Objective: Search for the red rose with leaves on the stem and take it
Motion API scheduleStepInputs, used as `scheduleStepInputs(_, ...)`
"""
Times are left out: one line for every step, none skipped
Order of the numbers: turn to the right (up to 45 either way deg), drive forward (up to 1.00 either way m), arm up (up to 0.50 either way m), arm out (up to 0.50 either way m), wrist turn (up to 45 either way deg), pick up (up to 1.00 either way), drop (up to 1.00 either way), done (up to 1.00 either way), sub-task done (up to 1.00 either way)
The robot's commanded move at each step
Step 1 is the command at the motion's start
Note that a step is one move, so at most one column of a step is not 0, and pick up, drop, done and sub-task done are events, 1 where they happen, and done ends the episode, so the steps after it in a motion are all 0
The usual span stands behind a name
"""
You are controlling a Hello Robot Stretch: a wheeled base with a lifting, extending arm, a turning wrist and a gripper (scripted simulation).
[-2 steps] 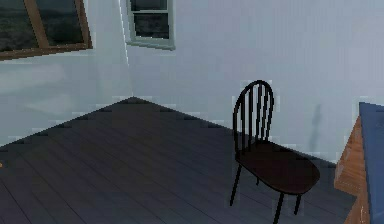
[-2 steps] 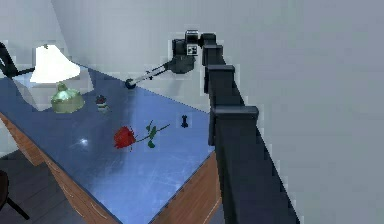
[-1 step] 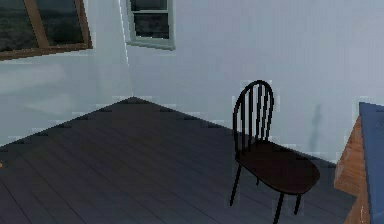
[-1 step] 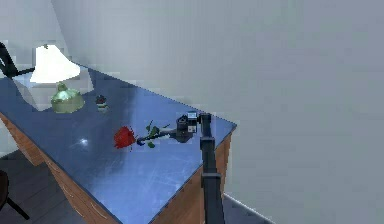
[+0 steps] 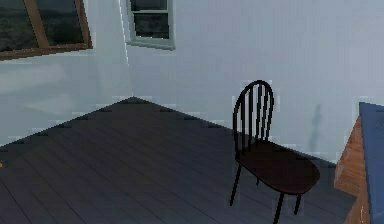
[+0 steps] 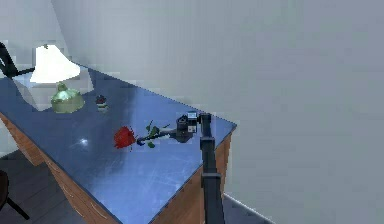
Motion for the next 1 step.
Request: scheduleStepInputs(0.0,0.0,0.1,0.0,0.0,0.0,0.0,0.0,0.0)
